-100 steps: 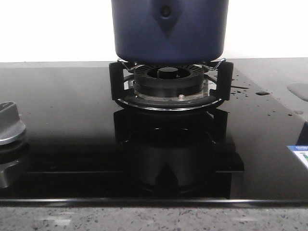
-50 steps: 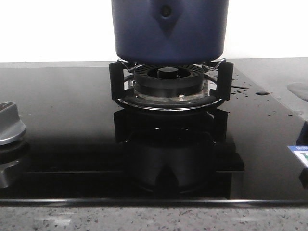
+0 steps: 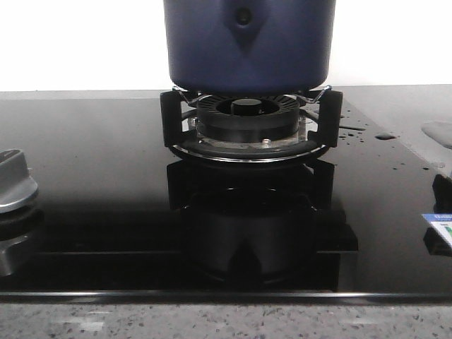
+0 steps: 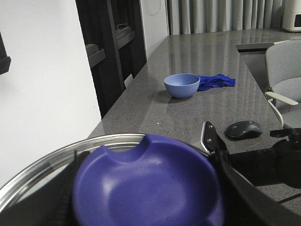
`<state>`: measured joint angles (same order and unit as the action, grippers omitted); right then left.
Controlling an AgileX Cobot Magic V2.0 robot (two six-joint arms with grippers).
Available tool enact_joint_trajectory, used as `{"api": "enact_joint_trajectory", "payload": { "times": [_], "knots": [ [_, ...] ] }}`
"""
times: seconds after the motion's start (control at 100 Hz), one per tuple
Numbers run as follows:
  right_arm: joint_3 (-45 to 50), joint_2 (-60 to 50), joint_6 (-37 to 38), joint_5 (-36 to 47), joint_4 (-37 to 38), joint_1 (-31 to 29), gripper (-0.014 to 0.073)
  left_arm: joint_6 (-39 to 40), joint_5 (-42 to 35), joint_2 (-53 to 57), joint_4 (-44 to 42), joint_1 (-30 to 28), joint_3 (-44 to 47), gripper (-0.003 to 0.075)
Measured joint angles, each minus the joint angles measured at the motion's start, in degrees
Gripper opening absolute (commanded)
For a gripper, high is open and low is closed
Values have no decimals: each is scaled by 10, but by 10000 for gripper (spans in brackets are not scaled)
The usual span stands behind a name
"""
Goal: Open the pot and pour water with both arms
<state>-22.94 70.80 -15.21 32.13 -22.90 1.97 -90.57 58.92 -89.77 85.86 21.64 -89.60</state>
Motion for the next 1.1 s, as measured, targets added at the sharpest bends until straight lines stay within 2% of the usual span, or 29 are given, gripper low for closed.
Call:
{"api": "enact_joint_trajectory", "payload": {
  "times": [0.04,0.16,0.23,0.3,0.47,0.62,0.87,1.1],
  "knots": [
    [0,1,1,0,0,0,452,0,0,0,0,0,0,272],
    [0,2,1,0,4,0,214,0,-4,0,0,0,0,272],
    [0,2,1,0,5,0,115,1,-6,0,0,0,0,272],
    [0,2,1,0,5,0,57,6,-3,0,0,-6,0,272],
    [0,-28,4,-9,14,6,40,50,15,1,0,-50,0,272],
    [-31,-86,4,-23,93,27,40,80,38,11,-6,-93,0,272],
    [-178,-102,5,-139,206,67,40,93,48,54,-39,-122,1,272],
    [-314,-51,5,-253,281,112,40,105,59,91,-57,-121,22,272]
  ]
}}
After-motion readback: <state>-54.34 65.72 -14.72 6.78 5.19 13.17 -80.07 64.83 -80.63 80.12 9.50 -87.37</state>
